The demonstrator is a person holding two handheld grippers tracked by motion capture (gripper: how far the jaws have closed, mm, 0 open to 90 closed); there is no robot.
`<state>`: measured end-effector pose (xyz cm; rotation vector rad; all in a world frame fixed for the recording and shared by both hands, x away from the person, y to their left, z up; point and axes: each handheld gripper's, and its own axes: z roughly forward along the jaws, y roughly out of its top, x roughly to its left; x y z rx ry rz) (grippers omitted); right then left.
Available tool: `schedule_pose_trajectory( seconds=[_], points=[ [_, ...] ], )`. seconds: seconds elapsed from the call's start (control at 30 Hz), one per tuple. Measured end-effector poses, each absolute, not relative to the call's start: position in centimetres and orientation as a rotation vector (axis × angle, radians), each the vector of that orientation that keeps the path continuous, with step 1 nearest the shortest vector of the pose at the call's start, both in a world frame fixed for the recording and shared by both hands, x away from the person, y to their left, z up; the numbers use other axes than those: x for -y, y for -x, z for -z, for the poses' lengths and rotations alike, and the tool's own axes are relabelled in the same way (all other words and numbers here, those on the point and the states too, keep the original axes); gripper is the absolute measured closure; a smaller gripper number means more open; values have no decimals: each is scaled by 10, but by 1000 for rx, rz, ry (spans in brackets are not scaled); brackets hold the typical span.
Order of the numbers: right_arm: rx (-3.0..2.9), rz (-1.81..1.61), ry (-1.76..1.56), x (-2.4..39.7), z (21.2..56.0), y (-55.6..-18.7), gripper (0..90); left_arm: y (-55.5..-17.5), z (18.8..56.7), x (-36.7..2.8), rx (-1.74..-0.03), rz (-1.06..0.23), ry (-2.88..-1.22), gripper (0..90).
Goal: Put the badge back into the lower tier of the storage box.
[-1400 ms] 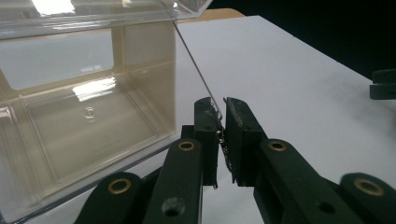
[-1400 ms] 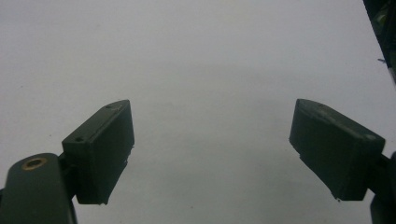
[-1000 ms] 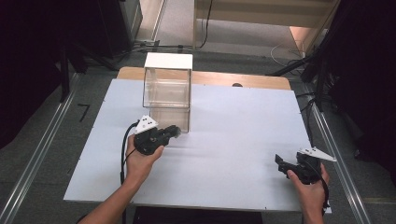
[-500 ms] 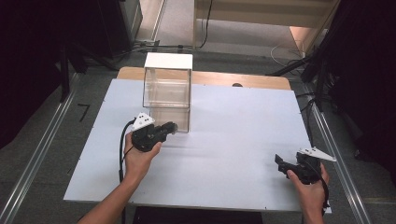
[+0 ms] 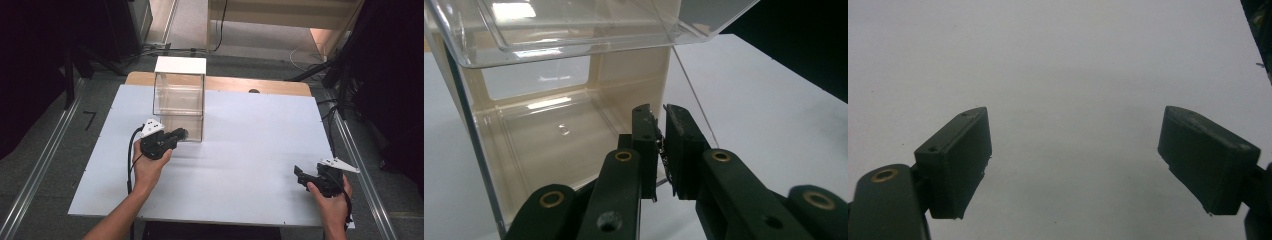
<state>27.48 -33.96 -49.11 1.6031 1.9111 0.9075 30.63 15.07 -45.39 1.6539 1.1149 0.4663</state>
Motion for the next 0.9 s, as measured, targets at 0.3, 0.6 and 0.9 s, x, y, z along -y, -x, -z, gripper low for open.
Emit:
schedule_pose_trajectory(
  seconds=[0.3,0.6,0.9],
  points=[
    [-1913,-906,-1603,339,491,-275,124,-310,456,-153,-1135,-483,-1642,842],
    [-1913,-906,-1599,339,491,-275,125,-313,461,-153,-1165,-499,-1629,623],
    [-1911,-912,-1604,340,491,-274,124,-309,460,-153,-1177,-504,-1632,505]
  ],
)
